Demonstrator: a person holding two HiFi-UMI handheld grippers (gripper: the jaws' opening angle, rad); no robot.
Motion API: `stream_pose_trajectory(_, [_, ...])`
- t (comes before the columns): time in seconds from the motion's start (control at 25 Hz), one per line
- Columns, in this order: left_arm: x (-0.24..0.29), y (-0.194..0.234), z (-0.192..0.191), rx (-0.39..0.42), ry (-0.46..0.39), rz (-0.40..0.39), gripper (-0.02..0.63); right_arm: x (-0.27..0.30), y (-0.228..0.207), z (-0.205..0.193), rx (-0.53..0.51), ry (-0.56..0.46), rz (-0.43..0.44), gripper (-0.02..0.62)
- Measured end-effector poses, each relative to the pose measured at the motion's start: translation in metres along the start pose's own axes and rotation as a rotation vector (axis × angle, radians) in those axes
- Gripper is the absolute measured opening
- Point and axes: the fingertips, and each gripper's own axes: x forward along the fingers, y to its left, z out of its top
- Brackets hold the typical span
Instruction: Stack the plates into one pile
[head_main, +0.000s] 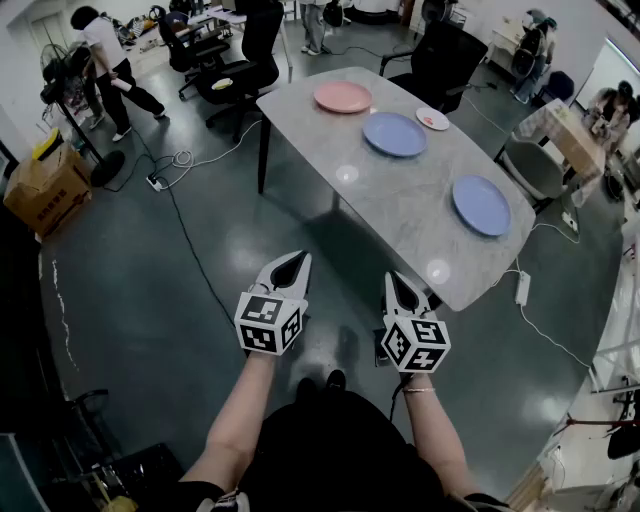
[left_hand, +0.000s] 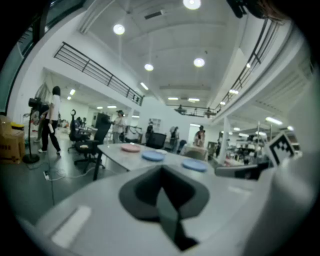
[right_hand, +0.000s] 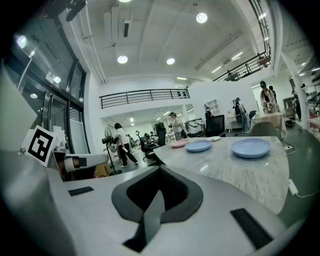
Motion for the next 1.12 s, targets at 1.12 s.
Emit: stream_pose_trajectory(1.12, [0.05, -0.007, 0.0, -0.006, 0.015, 0.082, 0.008, 0.024, -0.062, 0.024, 0.017, -0.032, 0.018, 0.006])
